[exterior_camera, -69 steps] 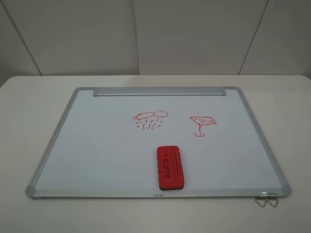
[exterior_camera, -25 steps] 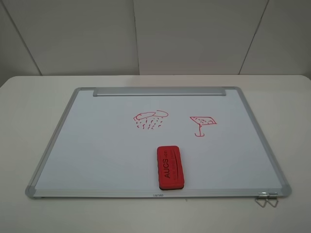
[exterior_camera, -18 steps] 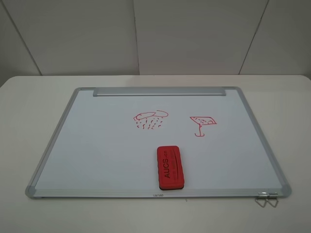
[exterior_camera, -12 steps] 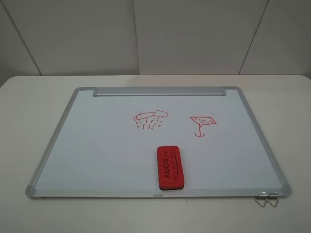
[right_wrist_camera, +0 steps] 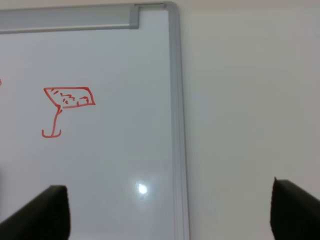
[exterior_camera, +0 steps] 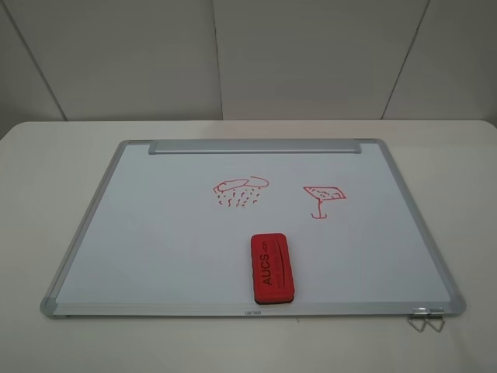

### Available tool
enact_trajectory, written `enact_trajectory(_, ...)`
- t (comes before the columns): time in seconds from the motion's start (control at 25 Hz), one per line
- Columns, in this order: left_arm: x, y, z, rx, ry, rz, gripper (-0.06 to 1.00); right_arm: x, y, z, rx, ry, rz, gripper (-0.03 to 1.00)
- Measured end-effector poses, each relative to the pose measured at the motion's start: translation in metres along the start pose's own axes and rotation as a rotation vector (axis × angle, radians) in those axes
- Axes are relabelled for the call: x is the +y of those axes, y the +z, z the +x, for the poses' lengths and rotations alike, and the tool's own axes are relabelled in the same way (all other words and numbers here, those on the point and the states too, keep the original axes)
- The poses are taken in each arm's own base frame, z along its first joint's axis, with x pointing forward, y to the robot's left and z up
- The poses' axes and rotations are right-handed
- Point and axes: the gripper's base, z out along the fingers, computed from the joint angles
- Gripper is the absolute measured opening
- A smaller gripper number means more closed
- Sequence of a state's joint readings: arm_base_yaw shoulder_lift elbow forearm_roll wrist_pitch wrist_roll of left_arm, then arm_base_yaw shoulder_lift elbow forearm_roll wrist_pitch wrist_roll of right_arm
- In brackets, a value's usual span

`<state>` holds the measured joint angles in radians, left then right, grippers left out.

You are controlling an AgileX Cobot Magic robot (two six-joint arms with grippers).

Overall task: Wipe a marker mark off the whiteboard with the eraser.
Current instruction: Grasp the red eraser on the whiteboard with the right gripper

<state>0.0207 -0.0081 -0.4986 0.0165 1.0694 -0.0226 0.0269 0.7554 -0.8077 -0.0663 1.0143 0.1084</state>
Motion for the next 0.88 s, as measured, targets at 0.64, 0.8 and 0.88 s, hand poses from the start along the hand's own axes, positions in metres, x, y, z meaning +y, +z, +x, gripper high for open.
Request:
enact_trajectory(0.64,0.000,0.000,0.000,0.000,0.000,0.000,0.78,0.131,0.144,-0.032,0.313,-0.356,-0.229,0.71)
enact_trajectory(0.8,0.000,0.000,0.000,0.000,0.000,0.000,0.78,0.160,0.152,-0.018,0.346,-0.346,-0.292,0.71)
enact_trajectory(0.88,0.000,0.000,0.000,0.000,0.000,0.000,0.78,0.172,0.154,-0.015,0.357,-0.318,-0.303,0.71)
